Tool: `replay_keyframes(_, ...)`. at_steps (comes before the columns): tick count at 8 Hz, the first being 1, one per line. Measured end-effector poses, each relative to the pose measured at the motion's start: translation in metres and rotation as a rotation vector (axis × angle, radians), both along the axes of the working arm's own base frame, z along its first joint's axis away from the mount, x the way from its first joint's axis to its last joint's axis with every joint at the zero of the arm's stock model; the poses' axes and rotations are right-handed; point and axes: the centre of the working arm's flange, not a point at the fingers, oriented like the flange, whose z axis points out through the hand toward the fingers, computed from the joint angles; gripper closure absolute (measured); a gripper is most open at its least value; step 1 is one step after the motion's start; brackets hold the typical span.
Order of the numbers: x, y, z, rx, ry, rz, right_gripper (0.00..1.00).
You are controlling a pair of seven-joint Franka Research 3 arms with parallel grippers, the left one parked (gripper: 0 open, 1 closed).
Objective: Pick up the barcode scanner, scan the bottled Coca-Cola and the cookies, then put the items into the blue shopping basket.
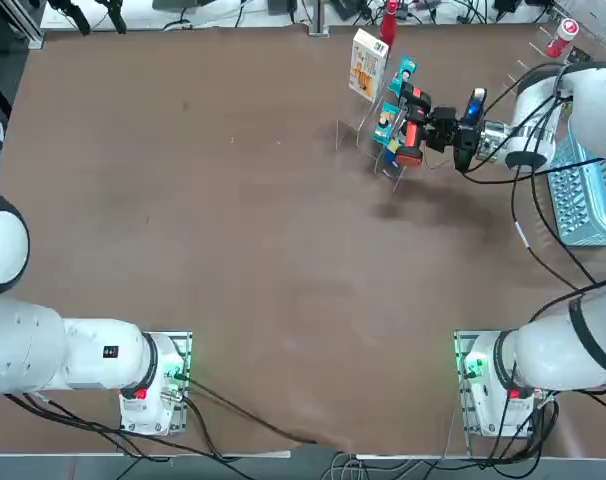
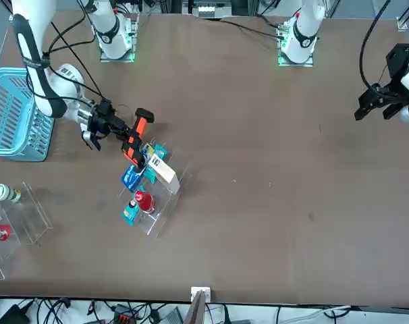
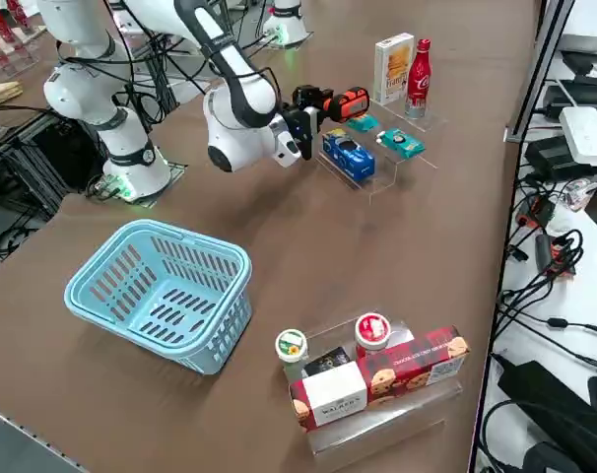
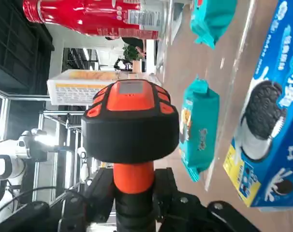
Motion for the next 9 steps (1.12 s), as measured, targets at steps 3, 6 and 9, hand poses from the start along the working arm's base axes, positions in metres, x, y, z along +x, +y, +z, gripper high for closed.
replay_keyframes(3, -0.0033, 0.0004, -0.0022, -0.001, 0.002, 0.002, 0.56)
replay_keyframes(6, -0.0036, 0.0019, -0.0020, 0.002, 0.001, 0.006, 0.56)
replay_keyframes(9, -0.0015, 0.0029, 0.0009, 0.006, 0.002, 0.007, 0.56)
